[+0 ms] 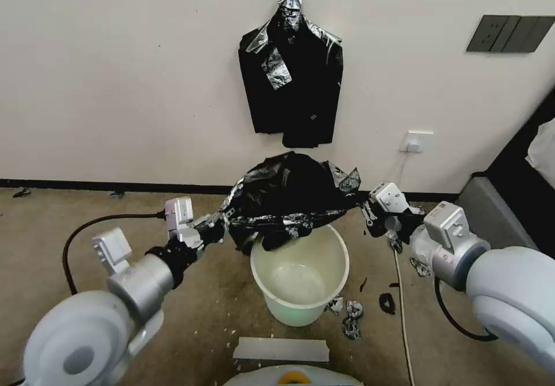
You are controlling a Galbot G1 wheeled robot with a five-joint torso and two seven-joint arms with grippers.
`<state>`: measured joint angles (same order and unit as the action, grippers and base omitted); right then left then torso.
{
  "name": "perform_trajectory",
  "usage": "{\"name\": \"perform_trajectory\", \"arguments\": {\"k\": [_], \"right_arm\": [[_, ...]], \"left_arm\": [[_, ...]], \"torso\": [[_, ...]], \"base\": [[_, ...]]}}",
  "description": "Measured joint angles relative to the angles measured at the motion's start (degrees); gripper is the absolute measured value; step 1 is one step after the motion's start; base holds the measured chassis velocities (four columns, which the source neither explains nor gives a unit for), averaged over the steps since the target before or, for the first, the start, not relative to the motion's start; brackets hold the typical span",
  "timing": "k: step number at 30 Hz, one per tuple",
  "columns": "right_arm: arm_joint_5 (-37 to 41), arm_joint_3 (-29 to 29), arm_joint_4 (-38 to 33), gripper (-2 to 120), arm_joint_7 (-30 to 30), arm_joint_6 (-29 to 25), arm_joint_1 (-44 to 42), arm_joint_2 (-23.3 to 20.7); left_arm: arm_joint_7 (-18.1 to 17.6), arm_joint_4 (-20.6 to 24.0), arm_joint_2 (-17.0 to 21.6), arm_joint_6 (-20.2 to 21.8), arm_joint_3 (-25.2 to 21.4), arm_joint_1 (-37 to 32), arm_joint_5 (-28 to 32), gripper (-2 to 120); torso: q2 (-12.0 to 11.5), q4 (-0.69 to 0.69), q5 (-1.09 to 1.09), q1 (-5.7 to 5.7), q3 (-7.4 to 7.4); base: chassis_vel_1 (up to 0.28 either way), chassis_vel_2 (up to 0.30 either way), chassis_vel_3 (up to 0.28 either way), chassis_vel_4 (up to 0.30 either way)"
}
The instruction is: Place a trash bag onto the trash bin.
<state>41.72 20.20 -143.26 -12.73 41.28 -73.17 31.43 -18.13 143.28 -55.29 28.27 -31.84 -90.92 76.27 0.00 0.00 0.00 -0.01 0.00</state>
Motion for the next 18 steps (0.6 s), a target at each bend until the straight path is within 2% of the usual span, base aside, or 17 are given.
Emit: {"name": "perform_trajectory", "arguments": {"k": [4,7,14,17,18], "right_arm": [[-2.2,0.07,0.01,0,-0.13,0.01,-2.78,1.48],[-3.83,0.06,0.02,0,-0.13,0.01,-5.21,3.37],[-7.85,-1.56,2.99,0,-0.08,-0.16,-9.18,8.95],[-10.5,-2.41,5.91,0,0.37,-1.17,-11.54,11.33],[-10.5,-2.41,5.91,0,0.37,-1.17,-11.54,11.33]], "left_arm": [[0.37,-0.14,-0.52,0.41,2.24,0.0,-2.63,0],[1.55,-1.82,-0.65,0.46,3.35,0.13,-5.03,0],[3.69,-7.63,-1.23,0.44,5.76,0.49,-9.88,0],[4.49,-11.32,-3.98,0.44,7.78,0.39,-13.34,0],[4.49,-11.32,-3.98,0.44,7.78,0.39,-13.34,0]], "torso": [[0.0,0.01,0.0,0.0,0.0],[0.0,0.0,0.01,0.0,0.0],[0.0,0.0,0.0,0.0,0.0],[0.0,0.0,0.0,0.0,0.0],[0.0,0.0,0.0,0.0,0.0]], "base": [[0.0,0.0,0.0,0.0],[0.0,0.0,0.0,0.0],[0.0,0.0,0.0,0.0],[0.0,0.0,0.0,0.0],[0.0,0.0,0.0,0.0]]}}
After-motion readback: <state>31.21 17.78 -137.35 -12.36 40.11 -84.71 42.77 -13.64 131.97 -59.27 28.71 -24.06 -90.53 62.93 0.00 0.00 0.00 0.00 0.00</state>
